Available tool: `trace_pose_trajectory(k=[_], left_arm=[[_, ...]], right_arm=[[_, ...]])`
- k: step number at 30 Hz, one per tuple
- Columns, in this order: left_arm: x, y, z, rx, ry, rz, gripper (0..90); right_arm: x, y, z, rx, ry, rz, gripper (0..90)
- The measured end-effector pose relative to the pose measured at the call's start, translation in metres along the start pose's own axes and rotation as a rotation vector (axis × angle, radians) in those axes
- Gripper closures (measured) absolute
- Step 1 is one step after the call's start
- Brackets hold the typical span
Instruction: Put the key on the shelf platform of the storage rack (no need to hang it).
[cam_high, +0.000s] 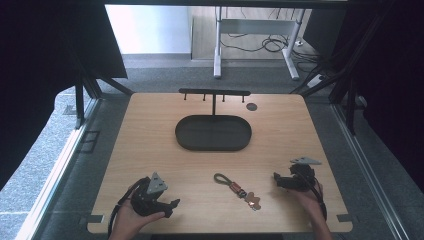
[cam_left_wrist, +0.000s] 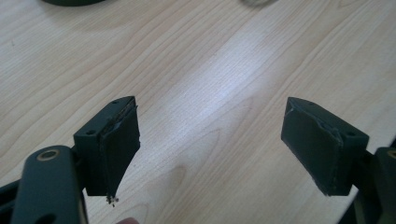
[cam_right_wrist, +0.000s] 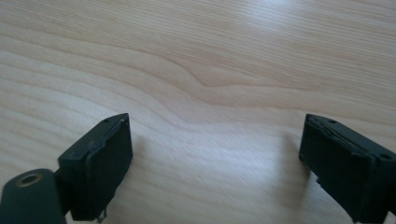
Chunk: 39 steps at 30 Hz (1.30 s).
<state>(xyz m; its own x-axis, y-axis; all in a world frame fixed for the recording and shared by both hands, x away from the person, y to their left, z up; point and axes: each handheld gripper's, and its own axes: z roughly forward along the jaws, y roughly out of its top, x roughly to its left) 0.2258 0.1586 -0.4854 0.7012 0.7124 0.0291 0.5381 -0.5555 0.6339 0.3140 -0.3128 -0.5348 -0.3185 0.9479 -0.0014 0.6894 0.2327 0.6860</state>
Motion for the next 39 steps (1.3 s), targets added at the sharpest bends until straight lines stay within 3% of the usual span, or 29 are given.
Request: trace_pose_trajectory(k=[5,8,12,18,25,30,33,39], left_arm=[[-0.004,0.0,0.009,0.029,-0.014,0.004,20.0],[-0.009,0.0,0.01,0.032,-0.017,0.024,20.0],[-0.012,0.0,0.006,0.022,-0.026,0.036,20.0],[-0.008,0.0,0.006,0.012,-0.024,0.032,20.0],[-0.004,0.001,0.006,0.009,-0.03,0.034,20.0],[-0.003,0.003,0.001,-0.011,-0.028,0.039,20.0],[-0.002,0.003,0.0,-0.013,-0.027,0.039,20.0],[-0.001,0.003,-0.001,-0.012,-0.019,0.033,20.0]], right_arm=[[-0.016,-0.011,-0.023,-0.052,0.01,0.013,14.0],[-0.019,-0.013,-0.029,-0.047,0.015,0.0,14.3],[-0.021,-0.014,-0.044,-0.069,0.057,-0.01,19.7],[-0.021,-0.013,-0.047,-0.081,0.064,-0.035,24.1],[-0.018,-0.015,-0.047,-0.068,0.088,-0.032,27.7],[-0.011,-0.017,-0.053,-0.069,0.092,-0.064,29.8],[-0.007,-0.014,-0.06,-0.098,0.102,-0.091,32.8],[-0.002,-0.01,-0.061,-0.077,0.135,-0.104,36.7]])
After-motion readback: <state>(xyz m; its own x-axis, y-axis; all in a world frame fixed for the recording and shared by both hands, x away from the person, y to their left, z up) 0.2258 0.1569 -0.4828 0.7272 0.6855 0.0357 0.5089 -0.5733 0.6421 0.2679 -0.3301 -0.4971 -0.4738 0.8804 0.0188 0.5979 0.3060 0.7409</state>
